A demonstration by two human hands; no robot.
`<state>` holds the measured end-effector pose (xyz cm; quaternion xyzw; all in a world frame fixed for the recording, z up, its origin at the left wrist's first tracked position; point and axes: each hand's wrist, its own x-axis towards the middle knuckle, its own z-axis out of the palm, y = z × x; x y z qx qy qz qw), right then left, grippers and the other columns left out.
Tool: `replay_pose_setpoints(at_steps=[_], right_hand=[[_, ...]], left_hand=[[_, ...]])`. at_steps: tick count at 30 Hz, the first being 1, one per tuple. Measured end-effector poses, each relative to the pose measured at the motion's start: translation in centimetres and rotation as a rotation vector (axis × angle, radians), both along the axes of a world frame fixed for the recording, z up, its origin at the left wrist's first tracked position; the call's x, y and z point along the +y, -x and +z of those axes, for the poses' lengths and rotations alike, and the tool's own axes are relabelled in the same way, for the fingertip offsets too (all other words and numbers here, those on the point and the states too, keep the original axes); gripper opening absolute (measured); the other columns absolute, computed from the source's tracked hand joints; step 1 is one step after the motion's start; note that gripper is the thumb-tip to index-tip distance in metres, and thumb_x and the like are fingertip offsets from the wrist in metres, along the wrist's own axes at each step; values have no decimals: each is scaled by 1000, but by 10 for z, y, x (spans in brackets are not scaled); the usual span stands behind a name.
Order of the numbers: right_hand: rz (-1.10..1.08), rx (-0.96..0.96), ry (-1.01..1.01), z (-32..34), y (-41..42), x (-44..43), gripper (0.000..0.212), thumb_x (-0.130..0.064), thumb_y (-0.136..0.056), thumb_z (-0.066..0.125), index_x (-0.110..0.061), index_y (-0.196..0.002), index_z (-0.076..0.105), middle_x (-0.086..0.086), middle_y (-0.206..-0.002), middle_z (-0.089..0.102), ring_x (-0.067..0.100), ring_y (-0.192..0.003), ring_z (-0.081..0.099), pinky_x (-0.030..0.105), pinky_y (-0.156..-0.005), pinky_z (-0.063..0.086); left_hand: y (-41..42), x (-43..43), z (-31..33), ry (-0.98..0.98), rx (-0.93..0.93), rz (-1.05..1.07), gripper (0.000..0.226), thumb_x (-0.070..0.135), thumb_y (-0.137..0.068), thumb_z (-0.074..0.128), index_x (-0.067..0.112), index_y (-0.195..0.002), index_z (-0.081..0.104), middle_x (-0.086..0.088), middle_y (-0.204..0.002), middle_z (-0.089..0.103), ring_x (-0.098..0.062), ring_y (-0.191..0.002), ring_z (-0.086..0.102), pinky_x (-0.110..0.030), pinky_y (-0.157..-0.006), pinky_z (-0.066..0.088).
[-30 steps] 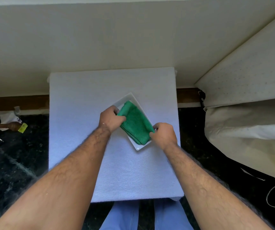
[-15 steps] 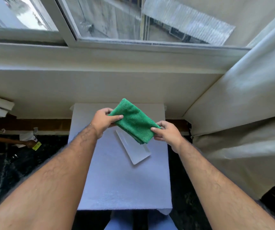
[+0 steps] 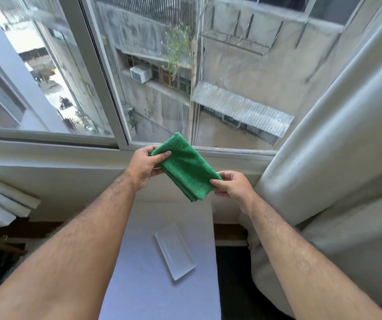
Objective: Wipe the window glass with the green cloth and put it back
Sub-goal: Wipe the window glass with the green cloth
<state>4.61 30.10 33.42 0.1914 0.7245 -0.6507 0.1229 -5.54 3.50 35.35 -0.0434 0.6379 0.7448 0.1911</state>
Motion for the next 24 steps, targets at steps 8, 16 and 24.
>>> replay_pose_setpoints(at_steps=[8, 16, 24], right_hand=[[-52, 81, 2, 117, 23, 8, 13, -1, -91, 81, -5, -104, 78, 4, -75, 82, 11, -63, 79, 21, -60, 65], [-83, 257, -18, 224, 48, 8, 26, -7, -91, 83, 1, -114, 77, 7, -79, 84, 15, -68, 82, 23, -62, 66], [-24, 440, -56, 322, 67, -2, 21, -6, -94, 79, -1, -111, 68, 15, -87, 77, 17, -64, 76, 27, -64, 67]], left_hand=[[15, 13, 129, -97, 107, 57, 27, 20, -75, 86, 13, -98, 73, -7, -97, 81, -23, -86, 79, -34, -65, 65], [35, 40, 261, -188, 338, 78, 10, 14, -98, 68, 20, -94, 60, -3, -94, 68, -20, -87, 65, -38, -68, 61], [45, 40, 372, -163, 567, 118, 13, 14, -94, 72, 21, -90, 62, -3, -93, 66, -23, -90, 61, -42, -73, 56]])
